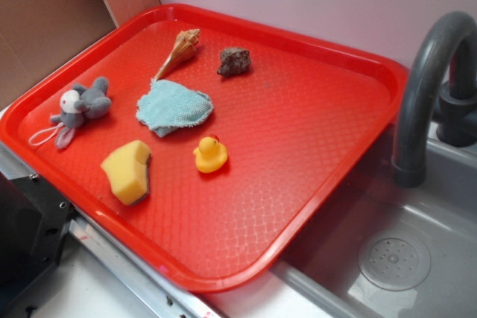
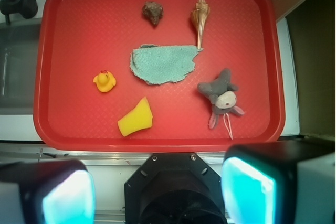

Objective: Grab the gray animal.

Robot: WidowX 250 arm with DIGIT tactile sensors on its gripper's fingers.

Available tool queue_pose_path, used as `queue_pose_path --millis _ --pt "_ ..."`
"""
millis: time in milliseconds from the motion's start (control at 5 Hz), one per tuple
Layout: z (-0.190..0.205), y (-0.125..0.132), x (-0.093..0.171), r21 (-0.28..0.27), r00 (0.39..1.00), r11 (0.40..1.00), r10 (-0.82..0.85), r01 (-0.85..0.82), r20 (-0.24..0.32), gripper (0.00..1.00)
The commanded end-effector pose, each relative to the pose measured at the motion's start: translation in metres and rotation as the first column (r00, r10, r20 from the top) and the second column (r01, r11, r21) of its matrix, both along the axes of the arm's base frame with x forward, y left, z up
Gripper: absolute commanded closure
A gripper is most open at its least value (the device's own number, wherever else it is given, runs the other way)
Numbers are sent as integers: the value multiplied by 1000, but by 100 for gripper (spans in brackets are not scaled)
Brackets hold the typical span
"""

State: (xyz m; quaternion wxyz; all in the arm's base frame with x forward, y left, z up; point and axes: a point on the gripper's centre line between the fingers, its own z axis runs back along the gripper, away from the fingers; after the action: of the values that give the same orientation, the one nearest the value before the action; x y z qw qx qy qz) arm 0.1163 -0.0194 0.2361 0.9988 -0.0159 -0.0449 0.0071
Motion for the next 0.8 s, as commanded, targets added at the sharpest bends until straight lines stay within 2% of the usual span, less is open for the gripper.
queue_pose_path --millis 0,200,600 --pt "0 0 0 0 1000 1000 0 0 0 0" --pt "-11 8 4 29 999 999 -35 34 20 0" --pt "-50 62 14 124 966 966 -239 227 98 0"
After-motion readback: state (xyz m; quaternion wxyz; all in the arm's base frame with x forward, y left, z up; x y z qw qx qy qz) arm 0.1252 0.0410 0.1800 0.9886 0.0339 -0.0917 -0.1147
